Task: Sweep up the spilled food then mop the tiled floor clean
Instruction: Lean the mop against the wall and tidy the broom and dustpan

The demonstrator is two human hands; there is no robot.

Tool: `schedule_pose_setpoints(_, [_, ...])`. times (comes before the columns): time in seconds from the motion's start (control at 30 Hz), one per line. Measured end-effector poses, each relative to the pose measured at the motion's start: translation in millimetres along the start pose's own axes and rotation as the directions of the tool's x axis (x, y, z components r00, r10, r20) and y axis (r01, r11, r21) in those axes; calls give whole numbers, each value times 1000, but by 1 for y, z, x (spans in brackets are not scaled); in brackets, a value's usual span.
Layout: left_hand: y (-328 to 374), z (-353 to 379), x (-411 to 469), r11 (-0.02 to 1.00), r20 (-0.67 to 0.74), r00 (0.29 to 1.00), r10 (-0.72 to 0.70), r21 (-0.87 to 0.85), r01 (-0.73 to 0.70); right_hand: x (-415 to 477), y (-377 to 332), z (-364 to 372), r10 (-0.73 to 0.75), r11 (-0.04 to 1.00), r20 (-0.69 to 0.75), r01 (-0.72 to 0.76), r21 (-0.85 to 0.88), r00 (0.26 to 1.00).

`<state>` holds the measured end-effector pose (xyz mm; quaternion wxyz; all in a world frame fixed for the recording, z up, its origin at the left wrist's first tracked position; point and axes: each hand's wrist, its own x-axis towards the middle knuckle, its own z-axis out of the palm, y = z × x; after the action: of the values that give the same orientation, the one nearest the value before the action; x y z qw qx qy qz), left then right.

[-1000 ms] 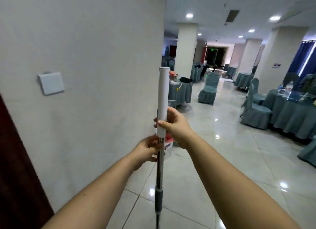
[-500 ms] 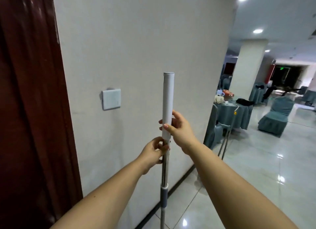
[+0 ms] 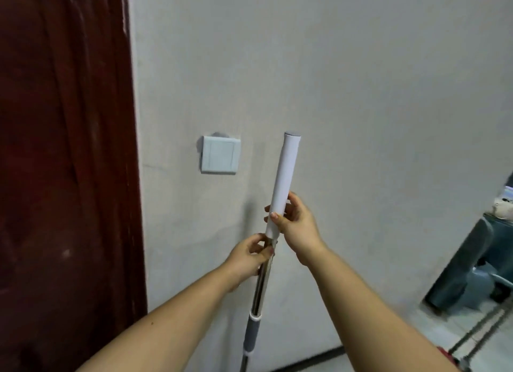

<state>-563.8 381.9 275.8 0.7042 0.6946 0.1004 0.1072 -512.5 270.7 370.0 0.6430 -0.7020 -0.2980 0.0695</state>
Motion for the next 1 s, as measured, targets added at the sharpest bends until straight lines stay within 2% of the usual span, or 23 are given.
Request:
schedule_pose_setpoints(0.2, [1,3,8,996,-182,981,-68,-69,56,43,24,0,-30,999,206,24,30,978])
schedule_pose_setpoints(0.43, [-25,-4,17,971,-283,929,-239,-68,229,66,65,14,71,996,338,-87,33,938])
schedule_pose_setpoints(0.83, [-40,-11,44,973,-393,892,-223,-31,230,102,96,27,89,995,360,-95,-2,929])
schedule_pose_setpoints(1.0, [-45,-22,48,970,-346,912,-220,20,242,112,102,26,127,990,430,-140,-1,894])
